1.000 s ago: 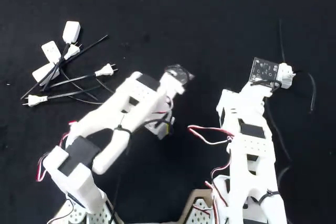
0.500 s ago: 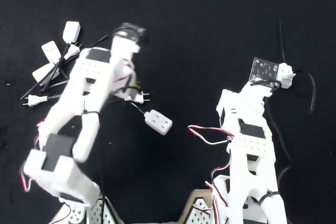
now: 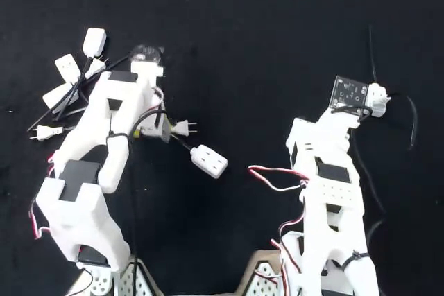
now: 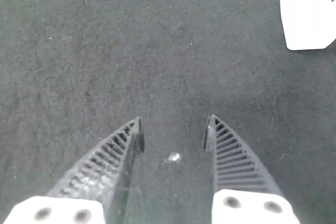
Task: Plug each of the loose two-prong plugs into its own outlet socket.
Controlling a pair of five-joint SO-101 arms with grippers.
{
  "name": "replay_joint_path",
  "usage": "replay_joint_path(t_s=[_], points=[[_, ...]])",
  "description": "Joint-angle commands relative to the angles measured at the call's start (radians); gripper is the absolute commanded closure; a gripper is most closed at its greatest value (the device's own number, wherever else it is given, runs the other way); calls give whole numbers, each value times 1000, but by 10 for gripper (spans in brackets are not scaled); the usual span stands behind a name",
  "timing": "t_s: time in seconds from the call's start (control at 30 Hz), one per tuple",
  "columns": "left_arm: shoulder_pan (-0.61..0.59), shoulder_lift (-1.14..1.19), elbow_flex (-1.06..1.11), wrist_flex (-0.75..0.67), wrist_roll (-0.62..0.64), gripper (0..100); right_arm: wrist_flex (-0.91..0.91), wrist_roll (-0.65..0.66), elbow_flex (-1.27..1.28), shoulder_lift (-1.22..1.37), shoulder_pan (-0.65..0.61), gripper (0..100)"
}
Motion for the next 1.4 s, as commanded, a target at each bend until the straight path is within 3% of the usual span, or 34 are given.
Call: replay_joint_path(t_s=[0.0,0.17,0.37,0.47,0.7,0.83,0.9,1.27,1.37], points=[[-19,-12,-21,25,-3,762,12,-5,-65,-36,18,818],[-74,-81,-58,32,-69,762,12,-5,-65,-36,18,818],[-122,-103,7,38,-493,761,14,-5,-65,-36,18,818],[-174,-104,33,35,-597,762,14,-5,-65,-36,18,818],[-228,-110,42,-17,-608,774,14,-8,-62,-36,18,818],[-217,-123,15,64,-605,988,14,-8,-61,-36,18,818],[-217,-120,18,86,-608,945,14,-8,-61,-36,18,818],[-217,-230,-50,137,-612,966,14,-6,-61,-36,18,818],[-208,-210,-13,138,-744,891,14,-6,-61,-36,18,818]])
